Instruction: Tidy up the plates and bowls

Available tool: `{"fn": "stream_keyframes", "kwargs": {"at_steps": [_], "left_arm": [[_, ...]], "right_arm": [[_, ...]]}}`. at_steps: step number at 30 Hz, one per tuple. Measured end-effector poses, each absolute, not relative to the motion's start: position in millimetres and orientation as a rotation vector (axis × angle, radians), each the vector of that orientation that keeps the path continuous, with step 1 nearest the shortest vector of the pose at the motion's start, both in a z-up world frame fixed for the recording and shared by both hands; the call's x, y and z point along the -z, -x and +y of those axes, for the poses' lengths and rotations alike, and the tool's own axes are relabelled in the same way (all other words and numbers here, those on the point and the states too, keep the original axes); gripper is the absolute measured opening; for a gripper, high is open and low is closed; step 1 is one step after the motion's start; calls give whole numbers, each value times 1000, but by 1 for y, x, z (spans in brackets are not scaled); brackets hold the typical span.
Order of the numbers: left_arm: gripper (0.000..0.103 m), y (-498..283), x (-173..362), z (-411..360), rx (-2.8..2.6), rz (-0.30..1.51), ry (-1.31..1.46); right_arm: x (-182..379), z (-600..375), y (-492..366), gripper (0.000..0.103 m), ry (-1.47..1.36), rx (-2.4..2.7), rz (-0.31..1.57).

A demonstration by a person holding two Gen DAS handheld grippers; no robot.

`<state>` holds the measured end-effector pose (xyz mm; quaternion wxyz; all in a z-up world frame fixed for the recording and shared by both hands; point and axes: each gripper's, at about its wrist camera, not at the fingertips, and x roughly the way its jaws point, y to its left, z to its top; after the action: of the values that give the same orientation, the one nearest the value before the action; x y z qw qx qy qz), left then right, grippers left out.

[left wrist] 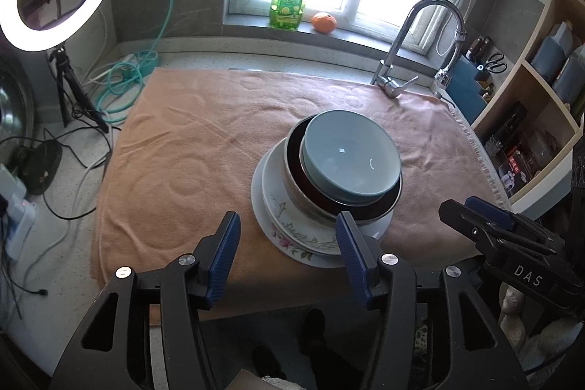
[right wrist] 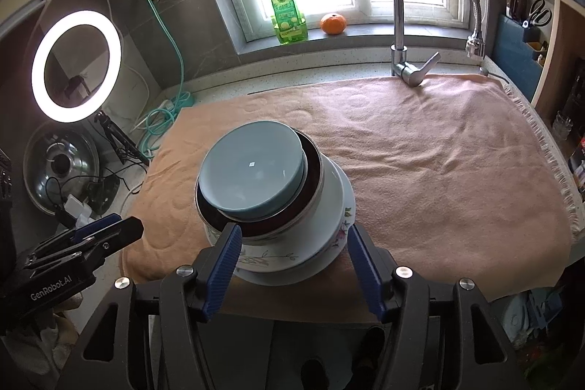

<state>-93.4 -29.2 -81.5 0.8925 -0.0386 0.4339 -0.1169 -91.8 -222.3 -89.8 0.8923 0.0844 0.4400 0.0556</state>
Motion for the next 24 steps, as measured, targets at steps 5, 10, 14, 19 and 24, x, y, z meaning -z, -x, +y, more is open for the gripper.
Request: {"fn": "stream_keyframes", "kwargs": {"at_steps": [5,10,14,19,24], "left_arm": [[67,98,77,-29,208,862,43],[71,100,73,-30,201,848,39],[72,101,71,-32,204,843,45],[72,102,68,-32,210,840,58],[72,105,67,-33,211,834,59]], "right_arm": [[88,-219,95,57,-153,-110,900],[87,-218,96,57,-146,-109,898],[86,-219,97,57,-141,-110,899],[84,-222,98,57,-143,-109,893],[83,-223,99,57,-144,-110,894]]}}
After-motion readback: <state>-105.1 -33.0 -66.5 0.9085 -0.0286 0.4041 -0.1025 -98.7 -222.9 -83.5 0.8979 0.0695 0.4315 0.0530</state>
